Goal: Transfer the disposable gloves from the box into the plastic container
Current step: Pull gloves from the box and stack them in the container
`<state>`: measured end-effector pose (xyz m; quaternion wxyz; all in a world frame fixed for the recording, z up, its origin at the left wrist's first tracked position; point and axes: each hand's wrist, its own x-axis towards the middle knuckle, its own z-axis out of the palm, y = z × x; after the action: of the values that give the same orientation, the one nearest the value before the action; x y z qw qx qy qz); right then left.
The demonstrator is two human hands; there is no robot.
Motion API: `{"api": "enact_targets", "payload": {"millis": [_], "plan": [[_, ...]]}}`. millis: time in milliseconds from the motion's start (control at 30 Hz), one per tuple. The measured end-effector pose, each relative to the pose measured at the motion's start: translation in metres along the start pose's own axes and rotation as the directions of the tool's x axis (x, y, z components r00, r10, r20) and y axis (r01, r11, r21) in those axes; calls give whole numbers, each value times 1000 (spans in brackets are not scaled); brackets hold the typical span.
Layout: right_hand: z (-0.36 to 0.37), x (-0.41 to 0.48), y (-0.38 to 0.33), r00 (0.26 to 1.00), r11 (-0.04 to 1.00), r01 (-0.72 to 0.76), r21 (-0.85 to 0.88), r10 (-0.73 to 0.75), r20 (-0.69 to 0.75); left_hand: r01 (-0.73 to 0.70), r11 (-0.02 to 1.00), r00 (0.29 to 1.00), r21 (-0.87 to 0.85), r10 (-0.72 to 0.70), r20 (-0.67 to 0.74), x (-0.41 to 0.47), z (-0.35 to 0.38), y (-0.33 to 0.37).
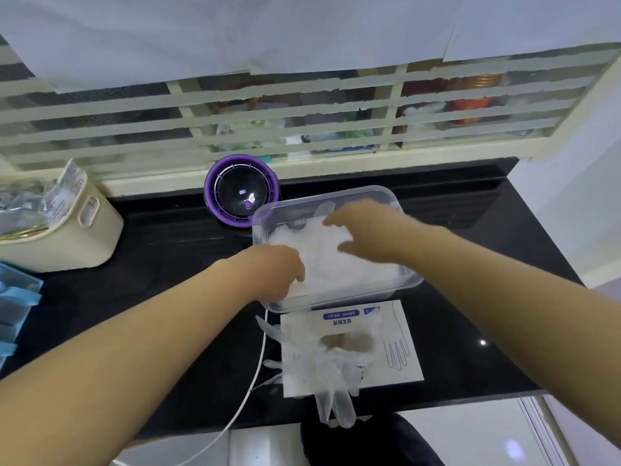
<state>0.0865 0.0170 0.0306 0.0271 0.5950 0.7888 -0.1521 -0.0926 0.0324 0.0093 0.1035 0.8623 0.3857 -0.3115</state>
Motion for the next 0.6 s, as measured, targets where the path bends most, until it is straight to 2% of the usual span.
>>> {"api": "enact_targets", "payload": {"millis": [67,233,300,400,600], "plan": [[27,10,5,980,999,-6,-46,15,201,40,998,999,-49,-38,33,2,-7,3],[63,24,23,957,993,-10,-117,43,286,175,968,984,-177,-178,-3,24,-9,14],[70,30,25,951,990,-15,-141,57,305,231,964,973,-132,-230,24,35,-4,20],[77,37,30,933,988,-52,-146,100,344,288,957,949,26,-289,129,46,-1,25],[84,40,35,891,973,-105,-207,184,415,266,935,925,234,-315,210,62,5,26]]}}
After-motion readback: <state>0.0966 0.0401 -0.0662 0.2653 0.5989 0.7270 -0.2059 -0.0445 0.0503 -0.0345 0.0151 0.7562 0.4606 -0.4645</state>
